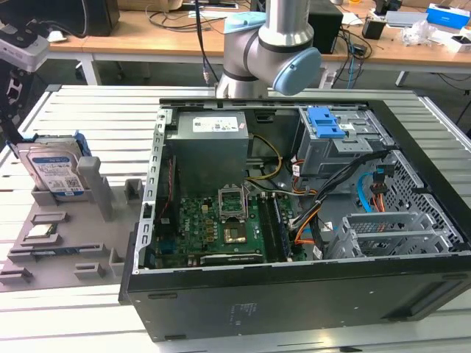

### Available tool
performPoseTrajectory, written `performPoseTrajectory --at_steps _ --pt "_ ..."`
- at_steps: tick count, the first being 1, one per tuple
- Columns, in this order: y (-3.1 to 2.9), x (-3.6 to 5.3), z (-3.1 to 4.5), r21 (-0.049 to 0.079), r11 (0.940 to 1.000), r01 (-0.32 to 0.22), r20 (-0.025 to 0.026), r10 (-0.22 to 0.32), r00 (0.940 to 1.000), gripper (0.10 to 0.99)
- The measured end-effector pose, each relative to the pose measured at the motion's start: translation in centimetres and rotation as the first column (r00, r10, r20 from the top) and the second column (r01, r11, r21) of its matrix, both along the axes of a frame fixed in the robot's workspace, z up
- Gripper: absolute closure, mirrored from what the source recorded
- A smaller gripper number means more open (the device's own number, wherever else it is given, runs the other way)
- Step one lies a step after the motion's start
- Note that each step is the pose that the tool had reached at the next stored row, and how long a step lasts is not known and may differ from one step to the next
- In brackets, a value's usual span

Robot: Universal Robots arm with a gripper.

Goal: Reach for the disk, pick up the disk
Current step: 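Pick up the disk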

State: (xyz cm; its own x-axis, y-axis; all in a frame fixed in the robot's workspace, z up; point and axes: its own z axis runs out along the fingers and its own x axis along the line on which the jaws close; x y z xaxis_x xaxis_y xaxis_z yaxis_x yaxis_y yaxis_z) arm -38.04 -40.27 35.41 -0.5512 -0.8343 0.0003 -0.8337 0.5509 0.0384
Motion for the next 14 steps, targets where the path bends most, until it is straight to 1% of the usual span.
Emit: performPoseTrajectory --at_steps 8,9,11,14 --pt "0.0 0.0 0.0 0.0 0.9985 -0.054 0.0001 0.054 0.9985 0.98" --pt "0.0 0.0 0.0 0.0 0.9974 -0.072 0.0001 0.072 0.9974 0.98" --pt "0.0 0.0 0.0 0.0 0.9963 -0.086 0.0 0.086 0.9963 0.98" --pt "0.0 0.0 0.0 0.0 0.9929 -0.119 0.0001 0.119 0.9929 0.98"
